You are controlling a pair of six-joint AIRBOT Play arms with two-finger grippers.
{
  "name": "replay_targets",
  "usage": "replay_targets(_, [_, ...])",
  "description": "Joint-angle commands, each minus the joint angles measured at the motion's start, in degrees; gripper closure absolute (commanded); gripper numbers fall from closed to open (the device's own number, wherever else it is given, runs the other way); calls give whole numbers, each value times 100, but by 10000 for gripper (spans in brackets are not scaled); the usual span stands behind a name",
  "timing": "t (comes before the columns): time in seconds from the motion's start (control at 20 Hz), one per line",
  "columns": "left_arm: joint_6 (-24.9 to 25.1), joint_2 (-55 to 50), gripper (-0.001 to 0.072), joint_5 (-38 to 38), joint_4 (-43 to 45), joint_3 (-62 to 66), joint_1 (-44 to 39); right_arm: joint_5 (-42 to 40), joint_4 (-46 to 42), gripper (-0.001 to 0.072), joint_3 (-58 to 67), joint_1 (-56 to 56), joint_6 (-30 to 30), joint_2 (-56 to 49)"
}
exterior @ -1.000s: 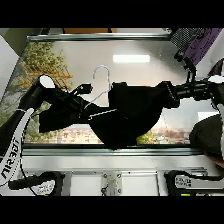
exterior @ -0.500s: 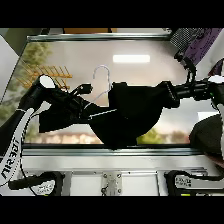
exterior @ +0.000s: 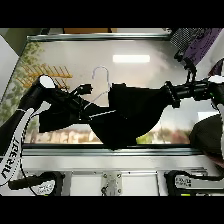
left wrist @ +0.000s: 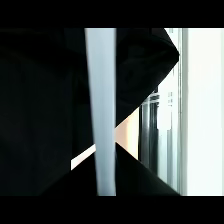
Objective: Fold the clothes and pants, and hang the long-sleeved shirts on hangers.
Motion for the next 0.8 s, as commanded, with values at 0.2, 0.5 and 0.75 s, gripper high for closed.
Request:
replay_targets(0.2, [-2,0,692,-7,-4,7,2,-17,-2,695,-2,-4,-442,-2])
replay_targets(0.5, [-2,2,692,-9,7,7,2,-22,-2,696,-2,-2,-925,-2])
replay_targets(0.75, [-981,2,223,138,44,9,4,-22,-2,698,-2,-4,-922,-2])
